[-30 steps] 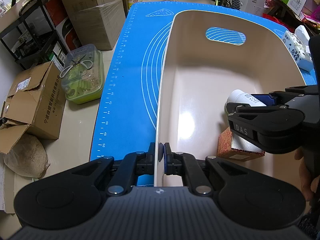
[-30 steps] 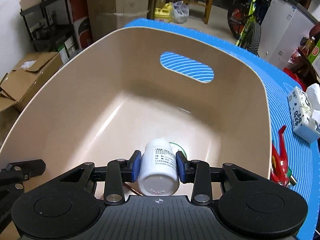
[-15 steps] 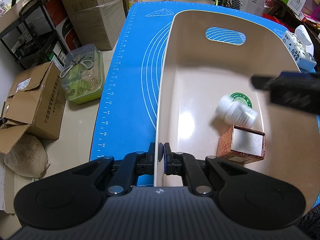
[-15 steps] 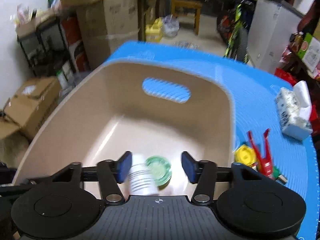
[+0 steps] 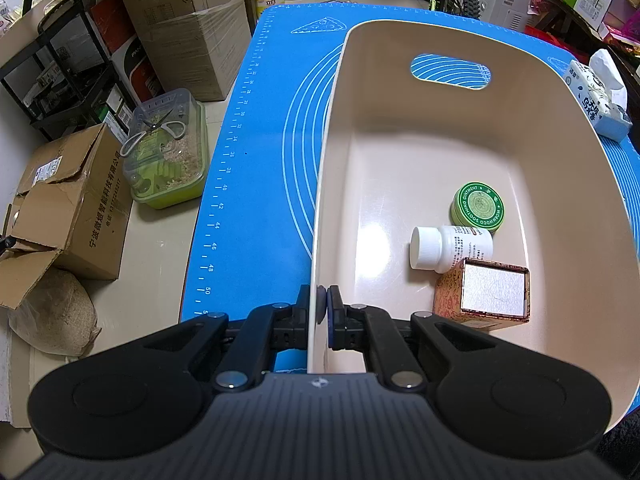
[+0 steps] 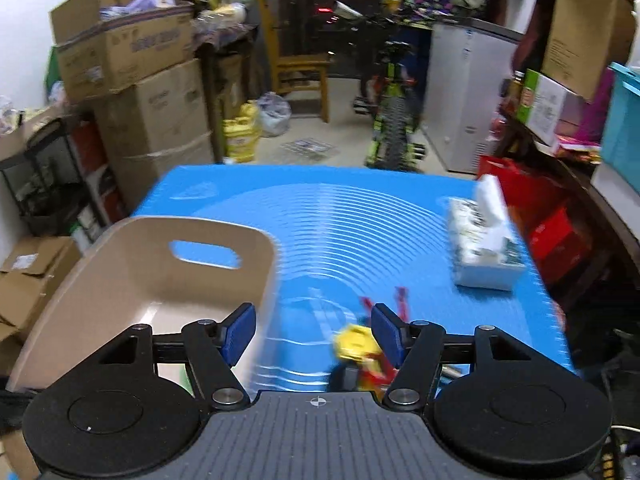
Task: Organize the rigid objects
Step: 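Reach the right tool to the red toy figure and grasp it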
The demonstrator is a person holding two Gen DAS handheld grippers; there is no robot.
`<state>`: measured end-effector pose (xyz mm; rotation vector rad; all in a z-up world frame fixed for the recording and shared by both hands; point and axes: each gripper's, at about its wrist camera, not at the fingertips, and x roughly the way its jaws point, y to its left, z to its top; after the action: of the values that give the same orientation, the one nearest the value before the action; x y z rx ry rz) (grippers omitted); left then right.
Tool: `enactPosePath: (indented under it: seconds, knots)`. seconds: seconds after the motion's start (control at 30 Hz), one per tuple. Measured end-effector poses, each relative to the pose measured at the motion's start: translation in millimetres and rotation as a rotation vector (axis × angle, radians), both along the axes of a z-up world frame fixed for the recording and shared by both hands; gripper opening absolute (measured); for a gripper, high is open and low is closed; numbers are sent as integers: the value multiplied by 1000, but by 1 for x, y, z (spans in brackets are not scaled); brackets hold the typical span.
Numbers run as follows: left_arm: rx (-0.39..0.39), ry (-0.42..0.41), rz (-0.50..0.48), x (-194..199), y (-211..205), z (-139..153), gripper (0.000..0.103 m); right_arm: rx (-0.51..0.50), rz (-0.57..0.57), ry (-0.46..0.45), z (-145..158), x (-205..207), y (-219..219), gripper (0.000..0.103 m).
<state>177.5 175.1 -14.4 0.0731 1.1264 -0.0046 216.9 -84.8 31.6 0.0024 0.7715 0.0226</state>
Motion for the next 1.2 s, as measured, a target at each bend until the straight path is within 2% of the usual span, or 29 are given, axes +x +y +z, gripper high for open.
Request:
enactPosePath:
  seconds: [0.33, 0.67, 0.83, 0.97, 1.0, 1.03, 1.2]
  knots:
    - [2, 0, -1, 0, 0, 0, 9, -52, -41, 83, -50, 5, -57, 70]
    - [3, 0, -1, 0, 0, 0, 9, -29, 56, 123, -87, 9, -63, 69]
    - [4, 0, -1, 0, 1, 1, 9, 10, 77, 136, -100, 17, -65, 60]
    - [4, 0, -2, 0, 1, 1, 9, 36, 91, 138, -107, 22, -66, 58]
    - [5, 0, -2, 0, 1, 1, 9, 46, 96, 136, -108, 23, -66, 55]
    - [5, 0, -2, 0, 0, 1, 9, 53, 99, 134, -109, 24, -66, 47]
    - [4, 0, -2, 0, 0, 1, 9, 61, 102, 116, -110, 24, -66, 45]
